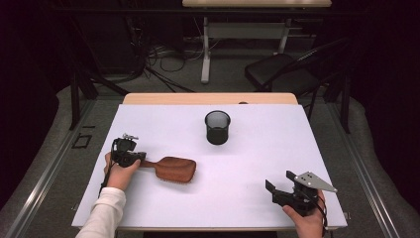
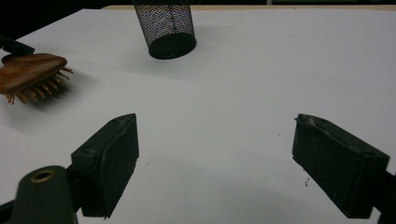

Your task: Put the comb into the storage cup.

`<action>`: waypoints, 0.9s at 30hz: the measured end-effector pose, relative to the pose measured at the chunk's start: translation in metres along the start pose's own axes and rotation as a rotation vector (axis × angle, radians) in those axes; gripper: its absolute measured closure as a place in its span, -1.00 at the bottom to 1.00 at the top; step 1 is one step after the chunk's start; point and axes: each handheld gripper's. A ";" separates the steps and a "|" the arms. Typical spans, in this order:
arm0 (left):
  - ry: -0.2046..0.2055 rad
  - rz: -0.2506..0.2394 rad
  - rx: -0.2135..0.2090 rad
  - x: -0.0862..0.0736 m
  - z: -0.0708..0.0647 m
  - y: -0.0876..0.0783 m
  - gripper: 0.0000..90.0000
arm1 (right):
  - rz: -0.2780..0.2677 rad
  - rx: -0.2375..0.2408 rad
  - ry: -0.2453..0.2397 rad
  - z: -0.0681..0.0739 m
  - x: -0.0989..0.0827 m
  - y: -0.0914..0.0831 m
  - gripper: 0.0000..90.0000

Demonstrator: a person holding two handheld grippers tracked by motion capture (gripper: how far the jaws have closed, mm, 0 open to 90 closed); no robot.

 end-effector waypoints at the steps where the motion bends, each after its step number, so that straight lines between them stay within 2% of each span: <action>1: 0.001 -0.002 -0.001 -0.001 0.001 0.000 1.00 | -0.002 0.001 0.002 0.000 0.000 0.000 -0.68; 8: 0.000 -0.003 -0.007 -0.007 0.003 -0.003 1.00 | -0.003 0.002 0.001 0.000 0.000 0.000 -0.68; 27: 0.075 -0.017 -0.042 -0.030 0.000 -0.023 1.00 | -0.006 0.006 0.008 0.000 0.000 -0.001 -0.68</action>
Point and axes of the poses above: each handheld gripper's, and its own axes: y roughly forward along the jaws, x roughly out of its top, z roughly to its left, and after that the axes turned 12 degrees about x, right-handed
